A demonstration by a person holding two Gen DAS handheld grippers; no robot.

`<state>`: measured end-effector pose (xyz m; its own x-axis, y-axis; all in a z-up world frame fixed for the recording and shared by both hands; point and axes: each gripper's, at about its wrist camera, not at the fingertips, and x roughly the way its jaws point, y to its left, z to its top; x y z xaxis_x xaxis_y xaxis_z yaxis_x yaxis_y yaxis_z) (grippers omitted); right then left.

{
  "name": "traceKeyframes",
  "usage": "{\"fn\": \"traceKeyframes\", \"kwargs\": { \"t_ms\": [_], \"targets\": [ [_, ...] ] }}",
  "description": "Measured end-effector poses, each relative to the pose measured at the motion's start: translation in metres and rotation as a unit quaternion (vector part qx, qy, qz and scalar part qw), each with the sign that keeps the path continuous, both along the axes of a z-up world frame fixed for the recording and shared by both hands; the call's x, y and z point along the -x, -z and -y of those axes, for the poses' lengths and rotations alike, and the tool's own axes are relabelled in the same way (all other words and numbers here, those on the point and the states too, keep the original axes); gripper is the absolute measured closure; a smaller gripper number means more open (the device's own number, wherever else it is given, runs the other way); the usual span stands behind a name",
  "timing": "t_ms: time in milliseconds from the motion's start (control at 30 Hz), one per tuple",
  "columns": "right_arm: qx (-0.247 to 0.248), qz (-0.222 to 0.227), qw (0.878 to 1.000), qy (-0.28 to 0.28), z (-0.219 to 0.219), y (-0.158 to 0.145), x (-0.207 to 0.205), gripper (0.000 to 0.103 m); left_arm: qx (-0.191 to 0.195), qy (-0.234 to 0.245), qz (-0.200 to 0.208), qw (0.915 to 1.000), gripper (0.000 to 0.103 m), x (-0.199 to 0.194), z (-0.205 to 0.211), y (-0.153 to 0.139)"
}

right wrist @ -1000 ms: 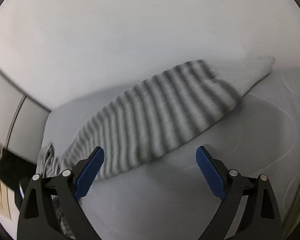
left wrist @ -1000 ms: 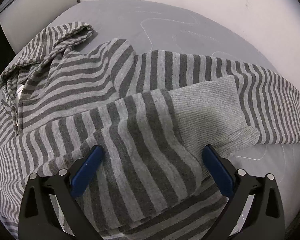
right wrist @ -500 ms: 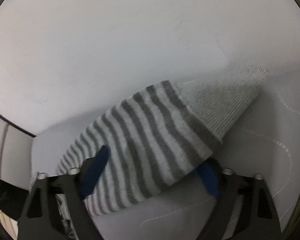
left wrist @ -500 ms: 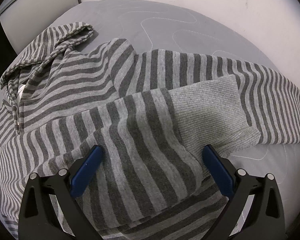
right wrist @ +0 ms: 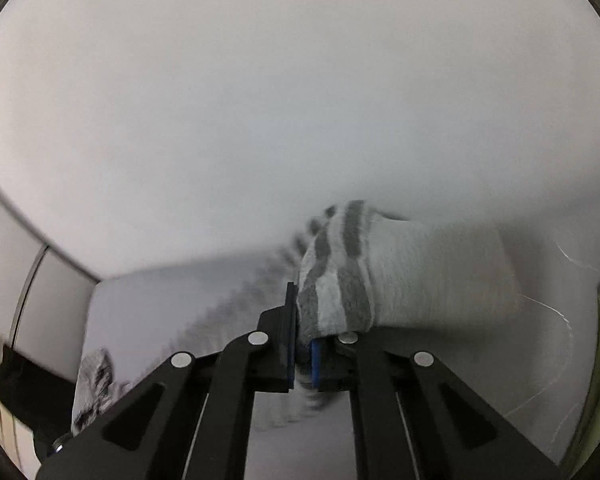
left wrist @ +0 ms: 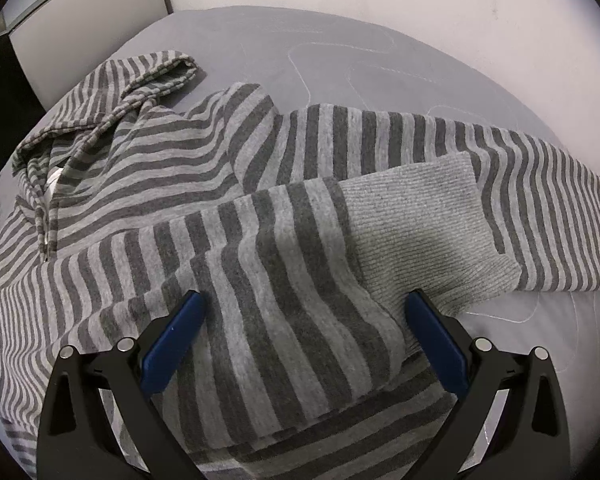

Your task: Fold large clothes

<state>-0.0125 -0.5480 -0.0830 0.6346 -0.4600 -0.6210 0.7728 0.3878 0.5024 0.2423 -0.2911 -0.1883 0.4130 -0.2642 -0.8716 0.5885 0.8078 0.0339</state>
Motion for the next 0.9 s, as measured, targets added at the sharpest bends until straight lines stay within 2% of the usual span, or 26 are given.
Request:
{"fn": "traceKeyframes", "kwargs": {
  "t_ms": [133,333,567,667,733,767,900],
  "targets": [
    [0.044,0.007,0.995,-0.09,-0.036,-0.035,-0.046,0.097,0.003,-0.006,-0.001,1.0,0.005,0.002,-0.002,-0.002],
    [0.082,0.036,0.974,-0.206,-0.094,-0.08,-0.105,0.097,0.003,-0.007,0.0,1.0,0.005,0.006,-0.003,-0.003],
    [0.077,0.081,0.948,-0.297,-0.134,-0.126,-0.159,0.097,0.002,-0.005,-0.002,1.0,0.005,0.003,-0.004,-0.003],
    [0.081,0.09,0.935,-0.334,-0.156,-0.144,-0.164,0.097,0.002,-0.007,-0.003,1.0,0.005,0.003,-0.003,-0.003],
    [0.081,0.1,0.924,-0.361,-0.166,-0.153,-0.184,0.097,0.003,-0.01,-0.005,0.9999,0.005,0.002,-0.003,-0.003],
    [0.083,0.103,0.92,-0.368,-0.169,-0.161,-0.174,0.097,0.002,-0.011,-0.006,0.9999,0.005,0.002,-0.003,-0.003],
    [0.083,0.115,0.903,-0.406,-0.193,-0.174,-0.196,0.097,0.005,-0.019,-0.006,0.9998,0.005,0.002,-0.005,-0.002]
  ]
}}
